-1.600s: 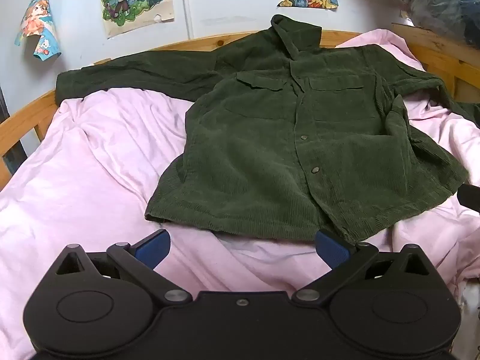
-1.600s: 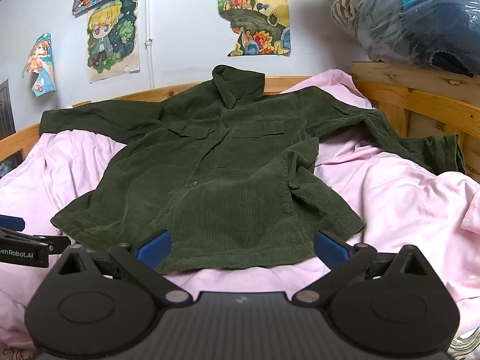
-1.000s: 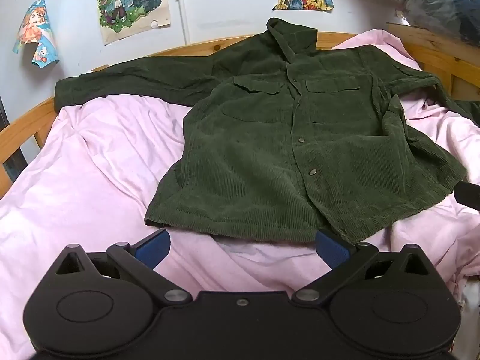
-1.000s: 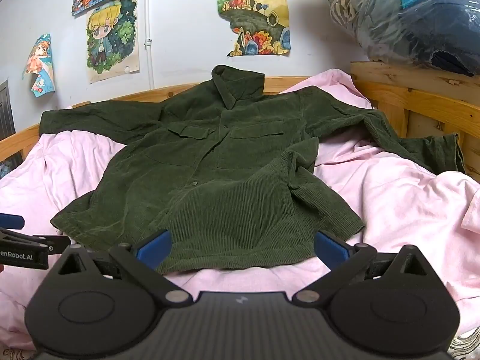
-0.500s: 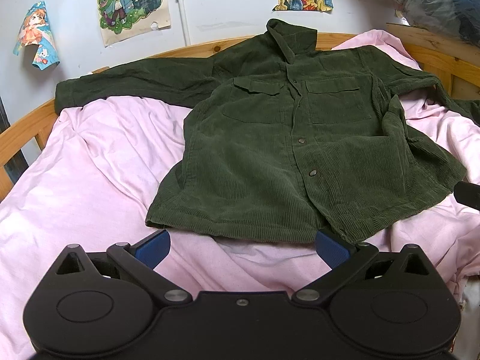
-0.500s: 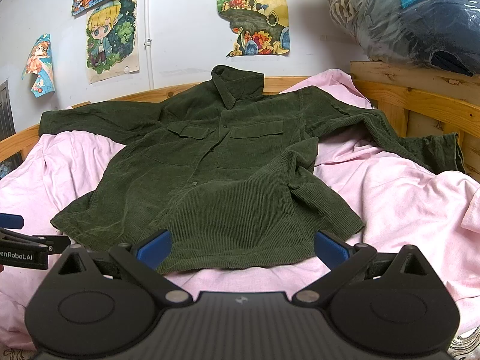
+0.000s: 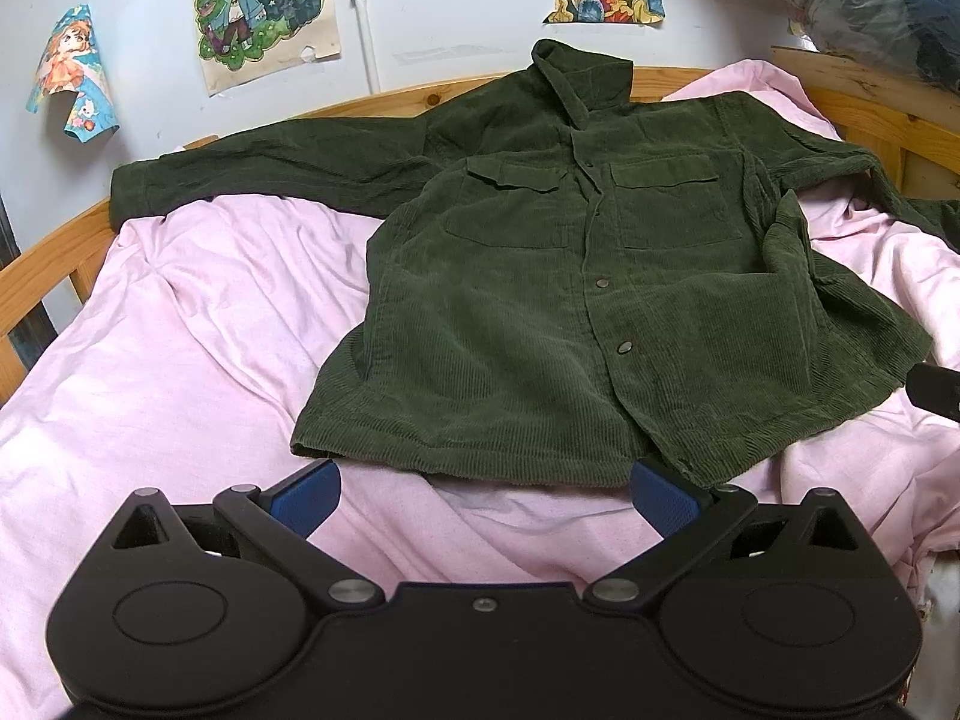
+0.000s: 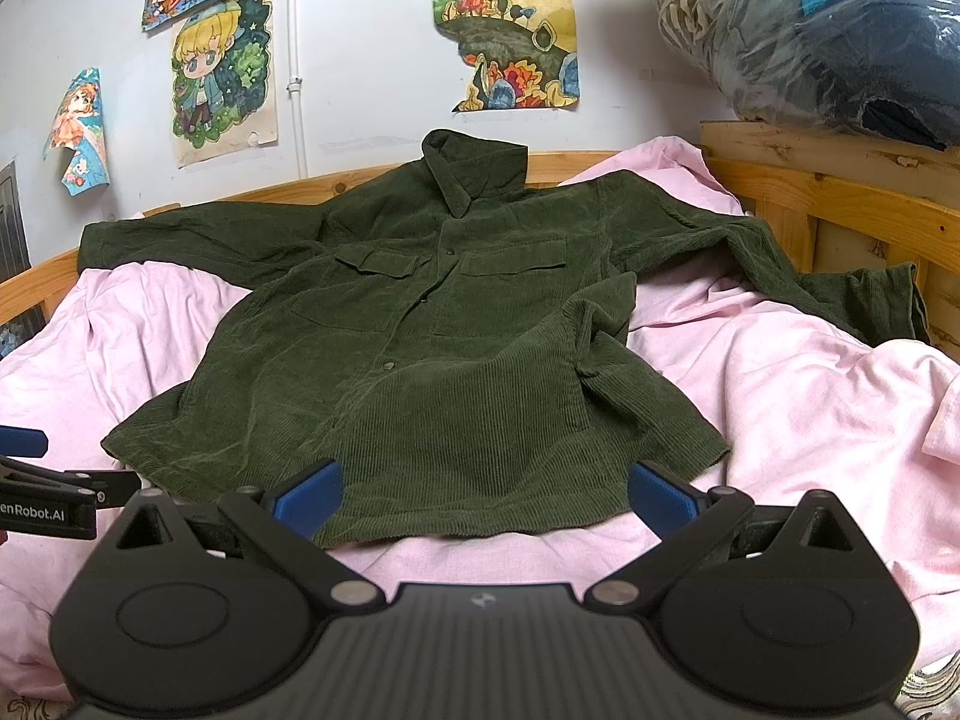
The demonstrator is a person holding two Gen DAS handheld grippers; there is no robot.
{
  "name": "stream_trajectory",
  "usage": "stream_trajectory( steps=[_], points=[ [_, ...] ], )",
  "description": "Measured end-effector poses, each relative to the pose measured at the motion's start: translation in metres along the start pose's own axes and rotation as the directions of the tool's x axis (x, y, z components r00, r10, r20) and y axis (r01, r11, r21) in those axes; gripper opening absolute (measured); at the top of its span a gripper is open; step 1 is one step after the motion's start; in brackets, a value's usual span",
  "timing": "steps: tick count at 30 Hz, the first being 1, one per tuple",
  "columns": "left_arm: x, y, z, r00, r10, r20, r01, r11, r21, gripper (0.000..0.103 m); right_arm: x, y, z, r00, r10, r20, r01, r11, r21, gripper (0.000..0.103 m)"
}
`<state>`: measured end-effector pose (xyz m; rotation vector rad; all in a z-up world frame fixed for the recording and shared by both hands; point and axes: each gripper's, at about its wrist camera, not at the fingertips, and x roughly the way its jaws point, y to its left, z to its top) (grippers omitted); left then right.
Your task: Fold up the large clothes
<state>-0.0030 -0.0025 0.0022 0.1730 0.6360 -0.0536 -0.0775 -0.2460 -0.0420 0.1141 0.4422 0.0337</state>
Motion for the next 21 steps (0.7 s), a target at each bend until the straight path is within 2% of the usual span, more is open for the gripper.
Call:
stream_trajectory(
  steps=[21],
  points=[
    [-0.0021,0.0006,0.0030,1.000,0.001,0.004,-0.001,1.000,0.004,0.102,0.0007,-0.0004,0.0003,1.000,0.001,-0.002,-0.001,1.000,0.002,0.103]
  ],
)
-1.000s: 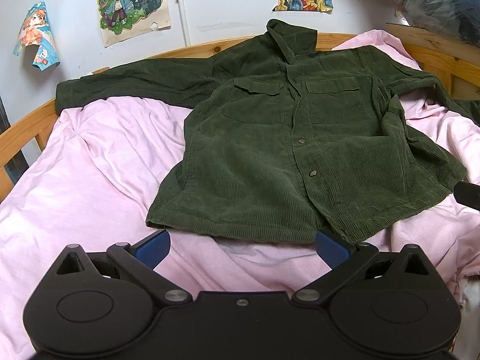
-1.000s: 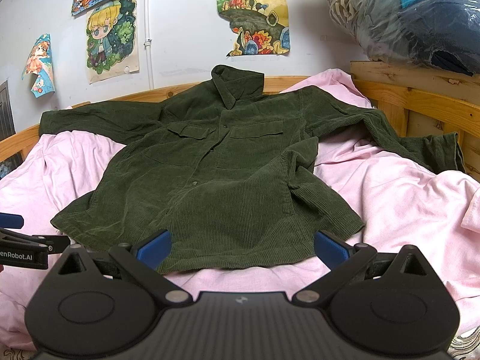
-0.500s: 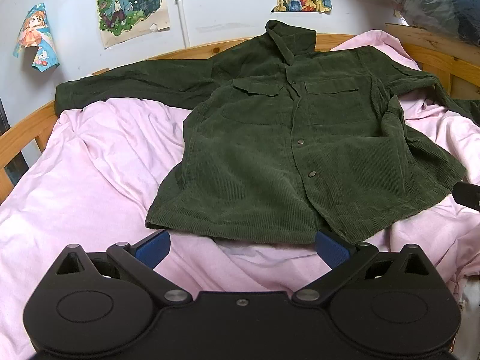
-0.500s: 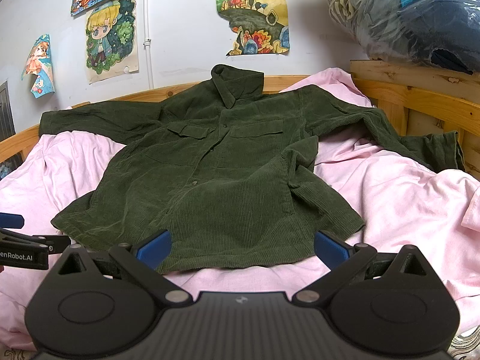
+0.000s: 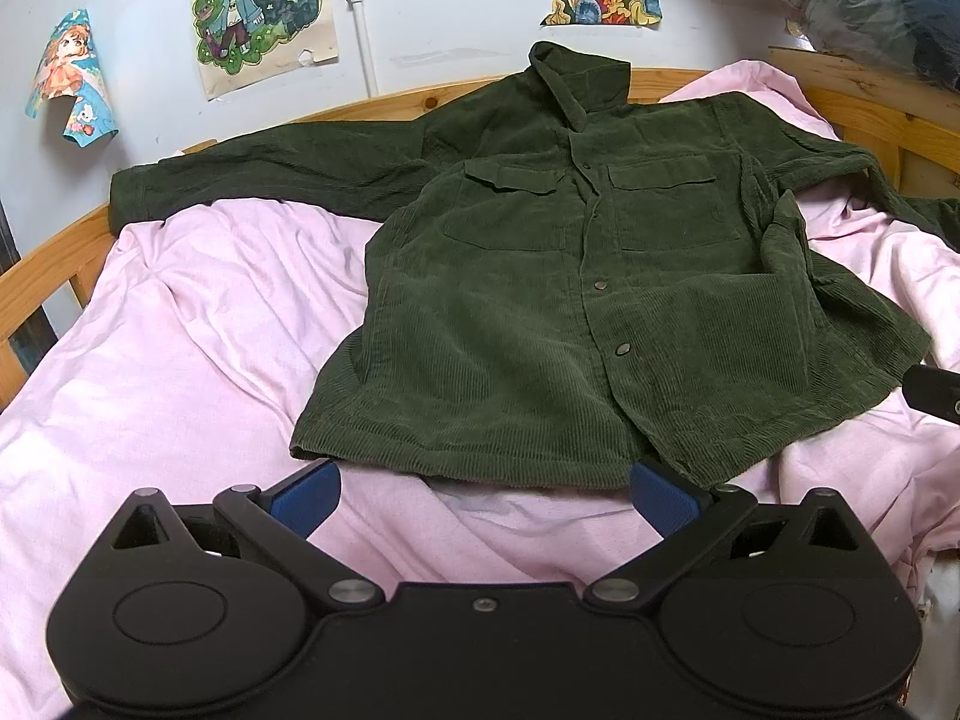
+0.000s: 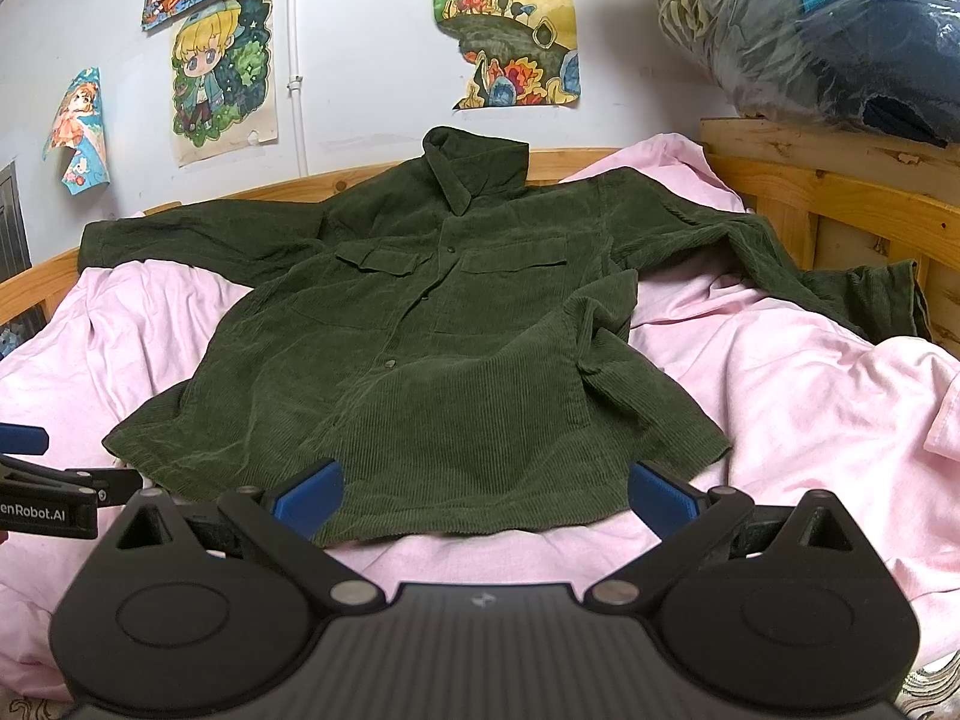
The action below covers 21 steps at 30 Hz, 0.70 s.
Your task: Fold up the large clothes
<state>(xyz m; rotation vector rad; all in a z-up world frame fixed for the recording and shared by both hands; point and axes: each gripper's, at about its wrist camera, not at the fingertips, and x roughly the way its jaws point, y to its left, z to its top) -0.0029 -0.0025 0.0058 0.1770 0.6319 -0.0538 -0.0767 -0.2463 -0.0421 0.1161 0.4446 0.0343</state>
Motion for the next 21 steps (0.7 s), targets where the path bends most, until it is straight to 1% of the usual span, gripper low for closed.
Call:
stream_trajectory(
  steps=[21],
  points=[
    [0.0000,-0.0010,-0.0009,1.000,0.002,0.001,-0.002,1.000,0.003,0.102,0.0008,-0.0003,-0.0002,1.000,0.001,-0.002,-0.001,1.000,0.001,0.103]
  ],
)
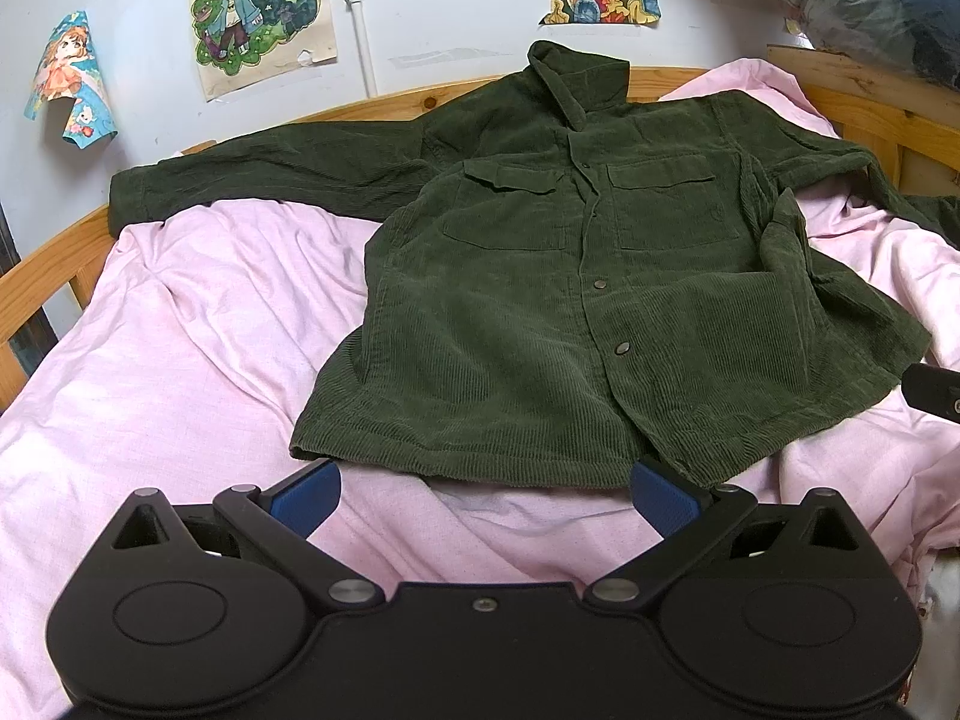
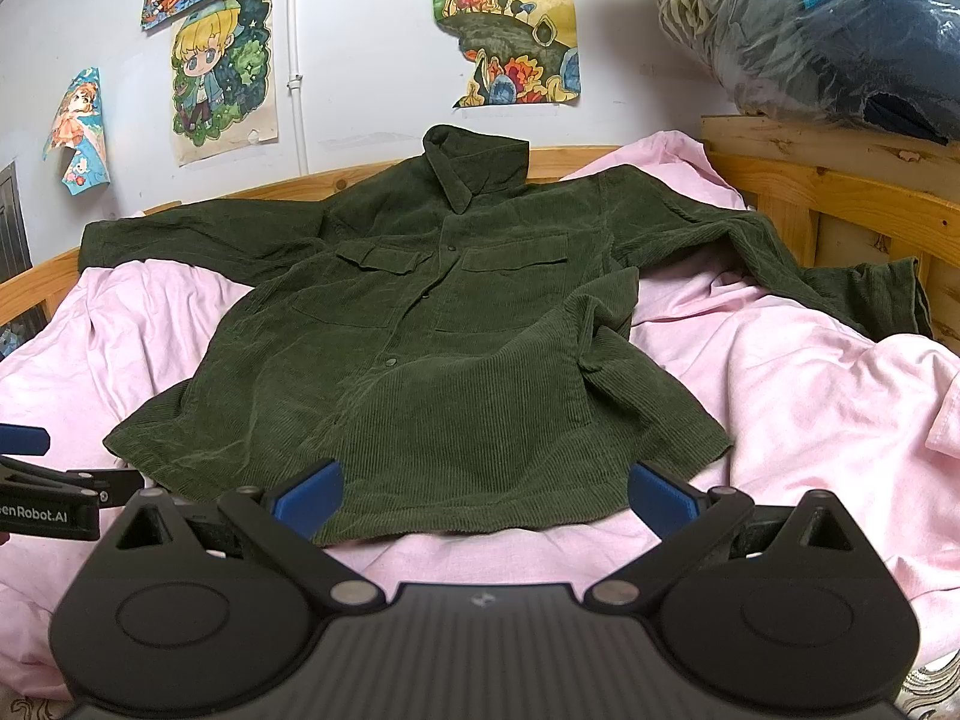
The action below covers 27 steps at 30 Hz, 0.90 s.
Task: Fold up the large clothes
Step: 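Move the right gripper to the shirt sleeve cuff and grasp it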
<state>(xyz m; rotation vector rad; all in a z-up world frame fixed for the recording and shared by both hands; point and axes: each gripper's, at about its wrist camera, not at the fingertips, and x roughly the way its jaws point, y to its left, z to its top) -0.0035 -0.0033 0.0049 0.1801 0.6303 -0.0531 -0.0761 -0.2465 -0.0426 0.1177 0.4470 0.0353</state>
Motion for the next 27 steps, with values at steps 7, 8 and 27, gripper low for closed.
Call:
stream_trajectory(
  steps=[7,8,27],
  points=[
    [0.002,-0.001,-0.001,1.000,0.001,-0.007,-0.001,1.000,0.006,0.102,-0.001,-0.008,0.005,1.000,-0.003,-0.003,0.003,1.000,0.001,0.103],
    [0.003,-0.001,-0.002,1.000,0.002,-0.013,-0.002,1.000,0.009,0.102,-0.002,-0.008,0.005,1.000,-0.005,-0.004,0.005,1.000,0.001,0.103],
    [0.089,-0.008,0.154,0.999,-0.027,-0.026,0.033,0.966,0.258,0.103,0.026,-0.157,0.082,0.868,-0.492,0.062,0.439,0.821,0.364,0.095]
  ],
)
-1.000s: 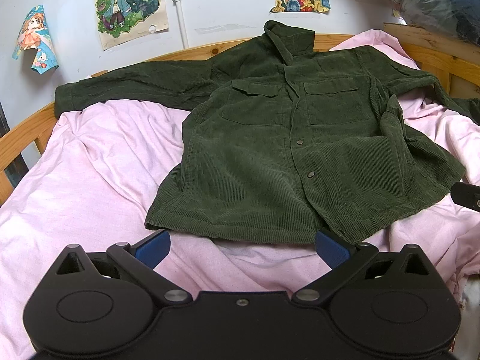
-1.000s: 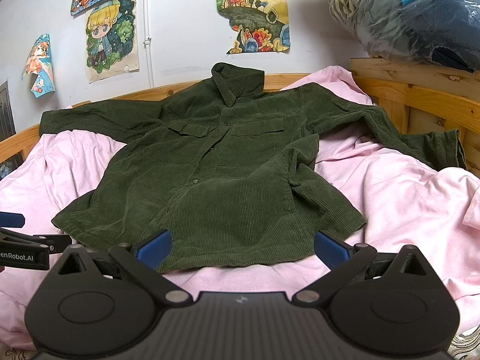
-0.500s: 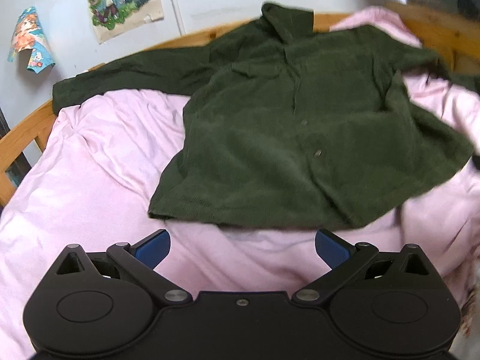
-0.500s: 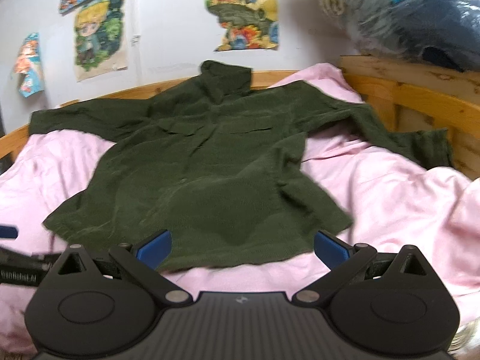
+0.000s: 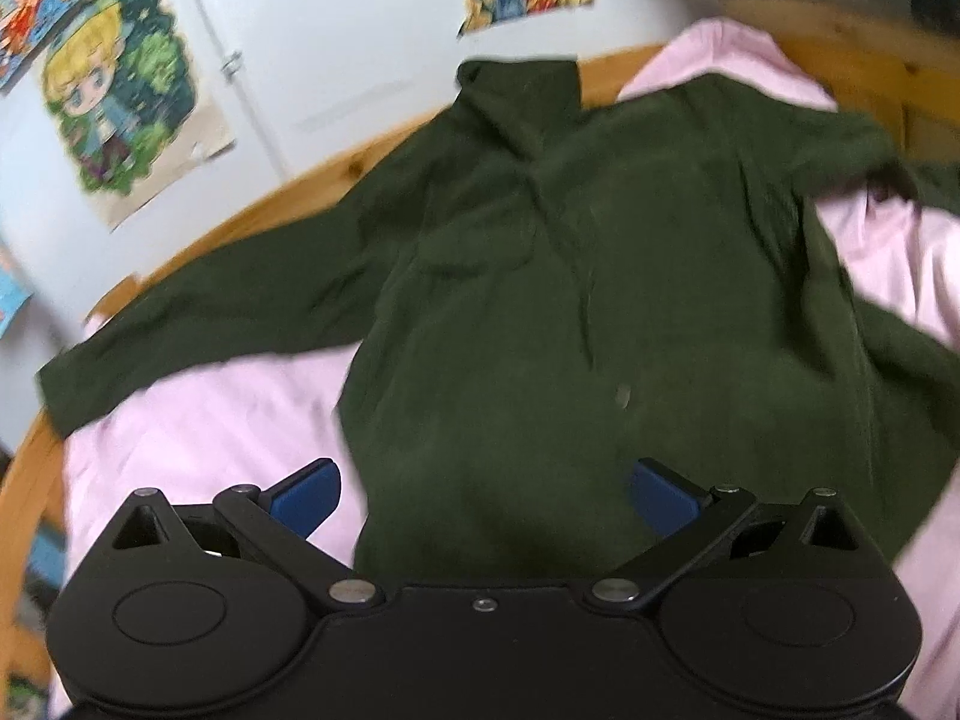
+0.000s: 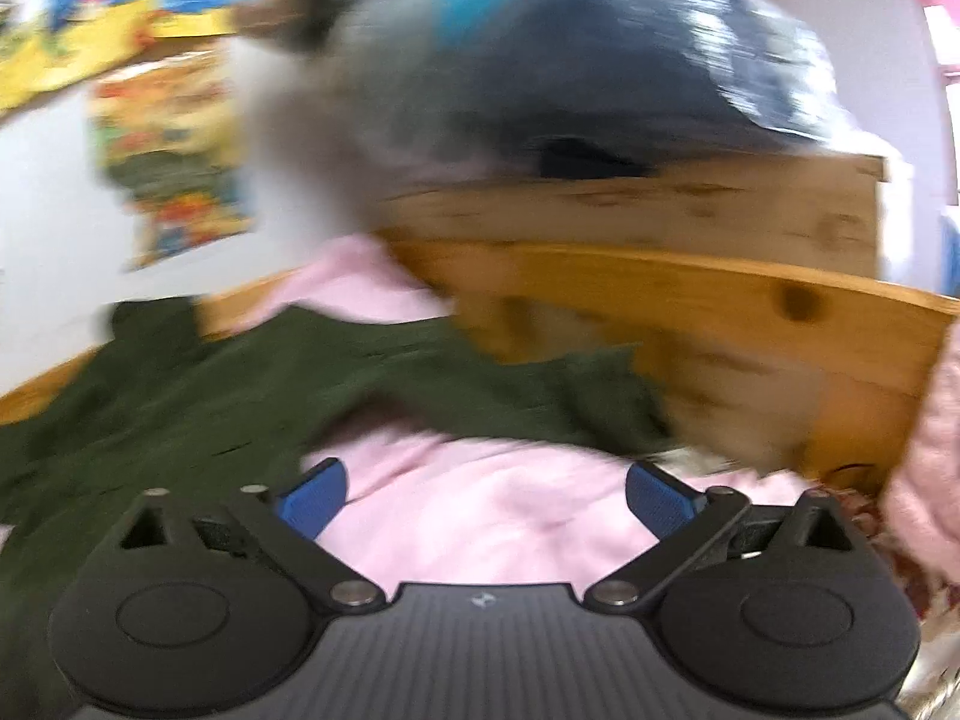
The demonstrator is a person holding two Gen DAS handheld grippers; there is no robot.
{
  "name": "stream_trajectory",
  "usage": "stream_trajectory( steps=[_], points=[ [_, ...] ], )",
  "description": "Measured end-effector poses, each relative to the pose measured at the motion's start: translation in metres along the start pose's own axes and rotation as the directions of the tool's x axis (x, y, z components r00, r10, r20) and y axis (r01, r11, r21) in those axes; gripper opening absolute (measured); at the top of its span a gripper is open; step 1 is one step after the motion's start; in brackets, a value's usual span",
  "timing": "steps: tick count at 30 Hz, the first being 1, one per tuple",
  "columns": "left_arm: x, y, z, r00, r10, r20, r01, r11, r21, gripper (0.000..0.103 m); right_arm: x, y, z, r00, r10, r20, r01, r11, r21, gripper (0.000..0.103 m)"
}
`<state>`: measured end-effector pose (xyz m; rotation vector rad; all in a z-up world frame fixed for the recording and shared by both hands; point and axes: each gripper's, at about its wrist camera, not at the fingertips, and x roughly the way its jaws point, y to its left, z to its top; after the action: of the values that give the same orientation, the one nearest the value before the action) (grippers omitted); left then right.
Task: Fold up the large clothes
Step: 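Move the right gripper to the shirt sleeve cuff and grasp it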
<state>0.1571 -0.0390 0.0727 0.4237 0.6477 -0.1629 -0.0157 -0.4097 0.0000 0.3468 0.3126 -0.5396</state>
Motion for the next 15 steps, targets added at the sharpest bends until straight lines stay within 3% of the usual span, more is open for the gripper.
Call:
stream_trajectory(
  steps=[2,6,14,15],
  points=[
    [0.024,-0.008,0.007,0.999,-0.031,0.015,0.032,0.999,-0.021,0.103,0.020,-0.009,-0.001,0.996,-0.088,0.011,0.088,0.996,0.007,0.090],
    [0.062,-0.020,0.009,0.993,-0.114,-0.038,0.111,0.991,-0.081,0.102,0.061,-0.025,0.003,0.979,-0.205,0.002,0.205,0.979,0.010,0.082],
    [0.076,-0.020,-0.002,0.990,-0.129,-0.059,0.125,0.989,-0.074,0.102,0.141,-0.034,0.016,0.962,-0.267,-0.056,0.262,0.961,-0.083,0.078],
    [0.075,-0.017,-0.002,0.990,-0.124,-0.061,0.119,0.990,-0.074,0.103,0.148,-0.035,0.015,0.960,-0.270,-0.070,0.263,0.960,-0.096,0.070]
  ],
)
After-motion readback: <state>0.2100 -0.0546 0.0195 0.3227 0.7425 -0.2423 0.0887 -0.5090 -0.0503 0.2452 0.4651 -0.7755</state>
